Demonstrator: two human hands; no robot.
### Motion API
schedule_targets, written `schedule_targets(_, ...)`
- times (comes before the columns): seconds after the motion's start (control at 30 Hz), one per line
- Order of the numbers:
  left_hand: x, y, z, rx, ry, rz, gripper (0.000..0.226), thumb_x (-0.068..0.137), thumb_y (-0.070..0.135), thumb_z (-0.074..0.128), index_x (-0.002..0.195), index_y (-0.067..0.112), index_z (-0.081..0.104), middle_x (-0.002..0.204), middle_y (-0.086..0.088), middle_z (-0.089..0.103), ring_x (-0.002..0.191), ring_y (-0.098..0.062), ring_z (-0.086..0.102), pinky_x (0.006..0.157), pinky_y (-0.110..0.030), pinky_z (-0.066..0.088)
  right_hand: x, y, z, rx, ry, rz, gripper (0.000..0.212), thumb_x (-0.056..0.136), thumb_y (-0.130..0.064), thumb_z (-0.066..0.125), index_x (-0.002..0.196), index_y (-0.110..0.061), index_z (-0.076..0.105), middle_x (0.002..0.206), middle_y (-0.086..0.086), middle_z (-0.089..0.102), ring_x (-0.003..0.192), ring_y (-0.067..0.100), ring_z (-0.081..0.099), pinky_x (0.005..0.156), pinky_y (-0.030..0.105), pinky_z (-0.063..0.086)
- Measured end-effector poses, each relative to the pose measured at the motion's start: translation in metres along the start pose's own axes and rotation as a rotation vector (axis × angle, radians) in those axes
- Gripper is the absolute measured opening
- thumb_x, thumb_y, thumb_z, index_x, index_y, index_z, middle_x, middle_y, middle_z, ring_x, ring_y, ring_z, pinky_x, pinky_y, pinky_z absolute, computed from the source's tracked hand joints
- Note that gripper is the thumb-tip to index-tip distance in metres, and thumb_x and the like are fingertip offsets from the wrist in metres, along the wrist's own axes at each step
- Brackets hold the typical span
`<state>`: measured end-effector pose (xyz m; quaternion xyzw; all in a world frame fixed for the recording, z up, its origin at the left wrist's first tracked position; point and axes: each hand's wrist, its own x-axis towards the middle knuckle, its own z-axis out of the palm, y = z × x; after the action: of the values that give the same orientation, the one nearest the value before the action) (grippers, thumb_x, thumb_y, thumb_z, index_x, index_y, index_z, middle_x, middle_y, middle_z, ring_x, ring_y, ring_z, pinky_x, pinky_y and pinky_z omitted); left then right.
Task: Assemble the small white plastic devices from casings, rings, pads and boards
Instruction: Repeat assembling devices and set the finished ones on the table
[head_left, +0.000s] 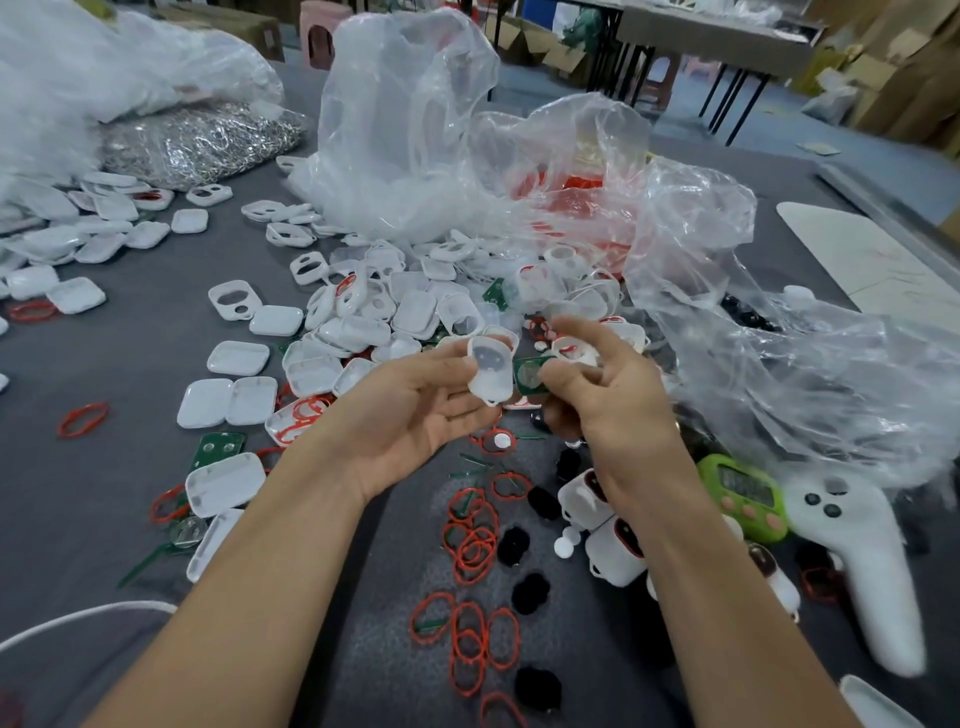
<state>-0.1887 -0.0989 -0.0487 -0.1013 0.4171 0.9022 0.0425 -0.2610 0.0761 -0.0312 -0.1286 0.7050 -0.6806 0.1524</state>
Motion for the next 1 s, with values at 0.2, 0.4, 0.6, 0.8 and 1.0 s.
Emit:
schedule_targets(0.2, -0.003, 0.0, -0.001, 0.032, -0.038, -0.032, 0.044, 0.086, 0.012, 0.059, 0.13, 0.006, 0.065, 0.116, -0.012, 0.074, 0.097, -0.024, 0.075, 0.08, -0.029, 0.061, -0.004, 0.0, -0.006, 0.107, 0.134, -0.006, 0.017, 0.079, 0.002, 0.082, 0.072, -0.011, 0.074, 0.056, 0.008, 0.068, 0.041, 0.012, 0.057, 0.038, 0.02, 0.042)
schedule_targets(0.4, 0.0, -0.003, 0.002, 0.083, -0.041, -0.052, 0.033, 0.09, 0.012, 0.058, 0.118, 0.011, 0.076, 0.122, -0.016, 0.073, 0.104, -0.025, 0.073, 0.083, -0.031, 0.061, -0.011, -0.004, -0.008, 0.097, -0.039, -0.072, 0.035, 0.089, 0.011, 0.069, 0.072, -0.017, 0.08, 0.07, 0.011, 0.074, 0.057, 0.017, 0.067, 0.057, 0.023, 0.057)
schedule_targets(0.6, 0.0, -0.003, 0.001, 0.056, -0.185, -0.112, 0.039, 0.101, 0.007, 0.053, 0.138, 0.011, 0.064, 0.132, -0.015, 0.068, 0.115, -0.028, 0.069, 0.088, -0.037, 0.059, -0.013, -0.012, -0.007, 0.039, -0.052, -0.143, 0.029, 0.086, 0.004, 0.075, 0.072, -0.02, 0.082, 0.078, 0.002, 0.079, 0.071, 0.01, 0.072, 0.066, 0.017, 0.055)
schedule_targets(0.8, 0.0, -0.003, 0.001, 0.065, -0.196, -0.134, 0.043, 0.092, 0.009, 0.063, 0.134, 0.012, 0.067, 0.133, -0.017, 0.068, 0.117, -0.031, 0.069, 0.089, -0.036, 0.06, -0.011, -0.011, -0.01, -0.111, 0.002, -0.211, 0.023, 0.087, -0.001, 0.076, 0.079, -0.022, 0.081, 0.078, -0.001, 0.079, 0.07, 0.012, 0.071, 0.071, 0.028, 0.057)
schedule_targets(1.0, 0.0, -0.003, 0.004, 0.067, -0.162, -0.155, 0.05, 0.082, 0.014, 0.072, 0.132, 0.008, 0.068, 0.131, -0.019, 0.068, 0.114, -0.032, 0.07, 0.085, -0.034, 0.061, -0.011, -0.01, -0.014, -0.281, 0.032, -0.299, 0.022, 0.088, -0.009, 0.078, 0.081, -0.03, 0.079, 0.074, -0.007, 0.076, 0.064, 0.012, 0.068, 0.065, 0.033, 0.06)
